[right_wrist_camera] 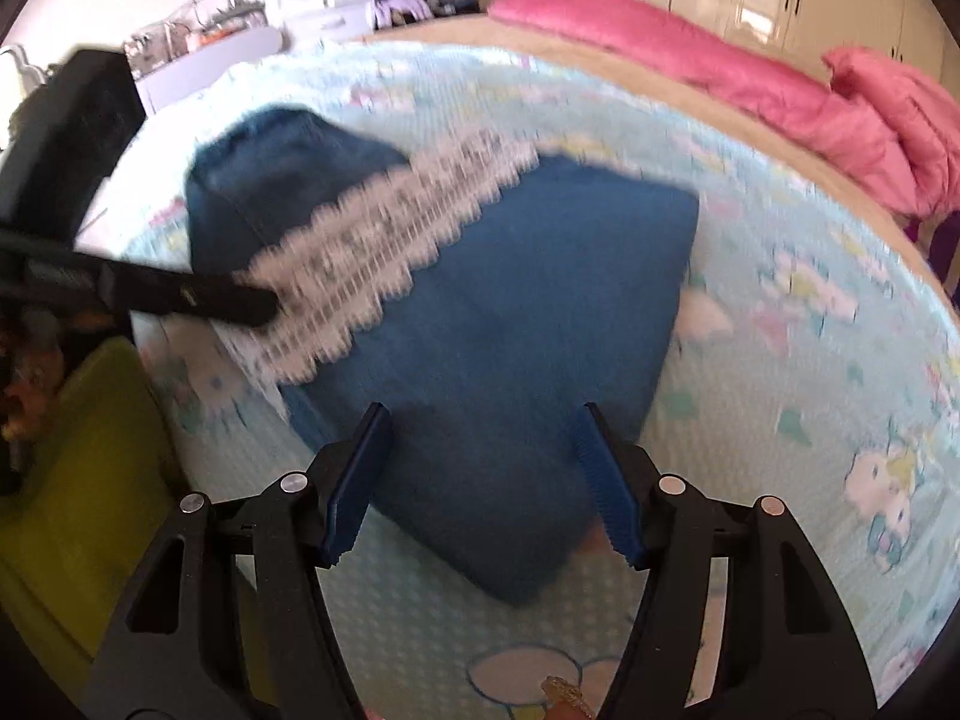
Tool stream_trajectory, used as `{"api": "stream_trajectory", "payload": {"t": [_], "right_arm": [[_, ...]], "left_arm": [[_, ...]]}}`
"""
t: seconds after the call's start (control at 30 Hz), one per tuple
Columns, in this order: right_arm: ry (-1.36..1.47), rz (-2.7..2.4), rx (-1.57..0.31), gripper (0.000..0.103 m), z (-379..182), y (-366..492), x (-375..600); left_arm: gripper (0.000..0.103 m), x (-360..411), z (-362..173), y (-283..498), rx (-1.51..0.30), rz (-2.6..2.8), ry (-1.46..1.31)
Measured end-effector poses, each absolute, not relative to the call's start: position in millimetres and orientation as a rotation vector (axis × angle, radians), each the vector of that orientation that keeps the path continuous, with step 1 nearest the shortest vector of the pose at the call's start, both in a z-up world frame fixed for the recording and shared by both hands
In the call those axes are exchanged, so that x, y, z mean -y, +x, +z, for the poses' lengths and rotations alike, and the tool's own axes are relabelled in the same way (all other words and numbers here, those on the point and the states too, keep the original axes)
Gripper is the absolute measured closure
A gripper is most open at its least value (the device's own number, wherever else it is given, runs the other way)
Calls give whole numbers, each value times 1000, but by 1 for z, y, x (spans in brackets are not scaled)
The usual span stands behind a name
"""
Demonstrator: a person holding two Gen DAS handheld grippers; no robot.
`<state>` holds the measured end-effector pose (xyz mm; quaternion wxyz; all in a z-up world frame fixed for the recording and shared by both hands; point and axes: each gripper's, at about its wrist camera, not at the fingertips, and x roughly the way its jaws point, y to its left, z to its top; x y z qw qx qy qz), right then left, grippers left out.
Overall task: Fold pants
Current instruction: 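Fold the held hem over toward the waistband and release both grippers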
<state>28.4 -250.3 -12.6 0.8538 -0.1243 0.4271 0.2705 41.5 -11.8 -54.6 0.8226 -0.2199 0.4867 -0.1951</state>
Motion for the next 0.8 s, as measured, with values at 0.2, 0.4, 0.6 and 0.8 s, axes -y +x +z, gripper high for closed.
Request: {"api": "stream_trajectory", "payload": {"t": [0.2,0.4,0.6,0.8], "right_arm": [[-256,566,-884,47,-14,23,253],[-198,572,-893,37,-7,22,262],[-160,541,-881,32,1,21,276],[-139,514,-864,23,9,22,284]], "left_arm": [[60,15,-53,43,-1030,-423,-461],[55,18,-50,40,-1024,-419,-435],[32,22,-34,33,-983,-398,-378],[15,24,-22,29,-962,-379,-320]]}}
